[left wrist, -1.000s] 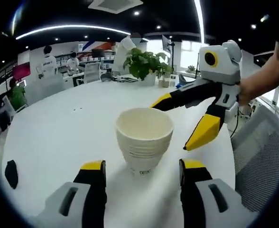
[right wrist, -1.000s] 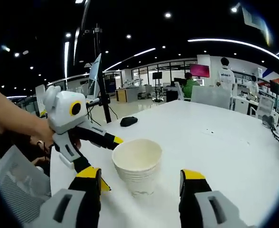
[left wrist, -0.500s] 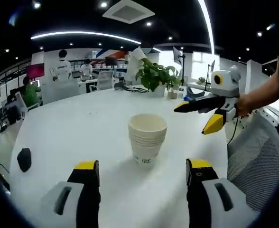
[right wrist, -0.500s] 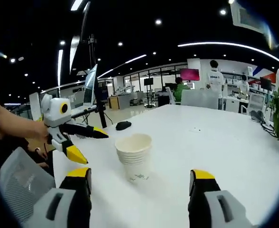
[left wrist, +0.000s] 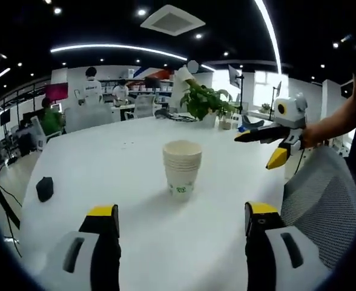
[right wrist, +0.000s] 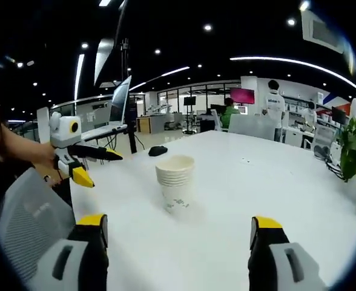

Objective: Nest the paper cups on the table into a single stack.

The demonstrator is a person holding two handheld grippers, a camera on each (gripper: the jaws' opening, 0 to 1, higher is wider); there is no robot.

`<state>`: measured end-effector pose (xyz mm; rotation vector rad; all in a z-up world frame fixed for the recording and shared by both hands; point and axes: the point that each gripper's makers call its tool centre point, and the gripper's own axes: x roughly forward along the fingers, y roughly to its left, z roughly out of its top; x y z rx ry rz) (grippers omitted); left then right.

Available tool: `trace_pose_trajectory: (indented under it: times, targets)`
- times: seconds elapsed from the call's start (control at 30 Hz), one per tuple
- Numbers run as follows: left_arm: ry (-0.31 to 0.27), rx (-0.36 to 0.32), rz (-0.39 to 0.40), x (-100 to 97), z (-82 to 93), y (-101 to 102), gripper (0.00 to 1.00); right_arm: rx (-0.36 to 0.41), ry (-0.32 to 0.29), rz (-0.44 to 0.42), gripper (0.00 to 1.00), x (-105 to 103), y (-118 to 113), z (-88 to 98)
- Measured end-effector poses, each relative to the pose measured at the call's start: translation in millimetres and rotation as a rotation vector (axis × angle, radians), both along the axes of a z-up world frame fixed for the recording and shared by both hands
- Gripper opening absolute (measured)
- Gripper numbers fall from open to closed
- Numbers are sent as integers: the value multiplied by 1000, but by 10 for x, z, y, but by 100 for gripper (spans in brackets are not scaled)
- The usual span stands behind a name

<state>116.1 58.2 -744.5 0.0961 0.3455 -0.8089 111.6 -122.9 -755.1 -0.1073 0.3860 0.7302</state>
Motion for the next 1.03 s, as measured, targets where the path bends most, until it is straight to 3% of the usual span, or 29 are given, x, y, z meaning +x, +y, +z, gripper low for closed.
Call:
trace_pose_trajectory:
  times: [0.2,0.33,1.03]
  targets:
    - [0,-42,15,-95,54,-32,93,8,26,2,100,-89,-11,-47]
    - [-1,-44,70,-93,79,13,99,-1,-6,-2,100,-77,-30,28]
    - [11,-66,16,-146,78,-89,99,-33,-15,1,100,-88,-46,17]
